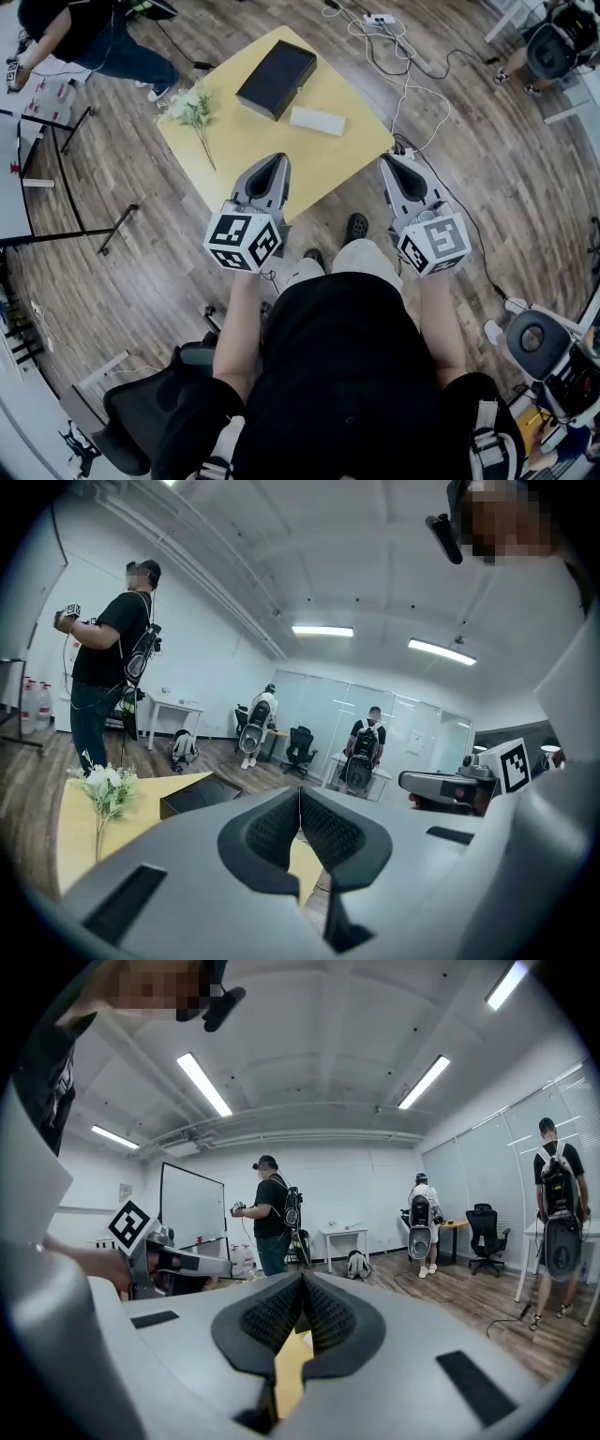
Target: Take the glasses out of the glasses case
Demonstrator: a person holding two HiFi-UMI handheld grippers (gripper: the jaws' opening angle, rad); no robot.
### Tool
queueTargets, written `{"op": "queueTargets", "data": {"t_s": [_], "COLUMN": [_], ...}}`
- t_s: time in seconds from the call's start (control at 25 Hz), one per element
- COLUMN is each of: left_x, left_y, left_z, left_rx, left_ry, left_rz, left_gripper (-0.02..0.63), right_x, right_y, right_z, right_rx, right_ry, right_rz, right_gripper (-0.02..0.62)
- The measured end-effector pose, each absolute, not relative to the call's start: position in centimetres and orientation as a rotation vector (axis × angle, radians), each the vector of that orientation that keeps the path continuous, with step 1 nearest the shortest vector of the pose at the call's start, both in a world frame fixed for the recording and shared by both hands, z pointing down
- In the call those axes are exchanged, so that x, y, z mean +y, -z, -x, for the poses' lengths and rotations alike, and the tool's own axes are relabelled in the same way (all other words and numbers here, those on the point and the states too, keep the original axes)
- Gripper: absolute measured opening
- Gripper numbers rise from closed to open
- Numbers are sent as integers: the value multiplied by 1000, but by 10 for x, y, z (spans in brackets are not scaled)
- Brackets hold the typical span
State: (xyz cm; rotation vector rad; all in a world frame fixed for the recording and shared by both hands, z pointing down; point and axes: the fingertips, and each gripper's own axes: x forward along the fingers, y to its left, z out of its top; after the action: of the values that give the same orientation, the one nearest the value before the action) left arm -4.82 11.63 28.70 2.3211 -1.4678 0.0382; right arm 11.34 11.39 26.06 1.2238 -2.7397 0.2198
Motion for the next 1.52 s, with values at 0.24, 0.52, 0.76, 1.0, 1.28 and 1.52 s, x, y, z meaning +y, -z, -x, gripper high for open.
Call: {"op": "queueTargets", "data": {"t_s": [0.24, 0.52, 0.76, 1.0, 1.28, 1.52], "left_x": [94, 73, 57, 55, 53, 45], "left_y": [-298, -309, -321, -336, -351, -368], "left_z": [31, 1, -22, -38, -42, -30], "left_rx": [-1509, -1555, -1600, -1601, -1572, -1524], "left_ry": [-63, -83, -85, -109, -125, -144], "left_rz": [-2262, -2204, -2142, -2100, -2055, -2040], "left_gripper": [23, 23, 23, 23, 23, 23], "right_x": [85, 51, 28, 20, 15, 3], "right_y": [-275, -289, -304, -316, -336, -351], "right_z": [-123, -144, -154, -154, -145, -126], "right_rx": [-2751, -2767, -2779, -2772, -2748, -2704], "right_ry": [-230, -255, -263, -243, -273, -273], "right_rz": [-1119, -1010, -881, -809, -769, -763], "right_gripper": [29, 25, 24, 21, 21, 21]}}
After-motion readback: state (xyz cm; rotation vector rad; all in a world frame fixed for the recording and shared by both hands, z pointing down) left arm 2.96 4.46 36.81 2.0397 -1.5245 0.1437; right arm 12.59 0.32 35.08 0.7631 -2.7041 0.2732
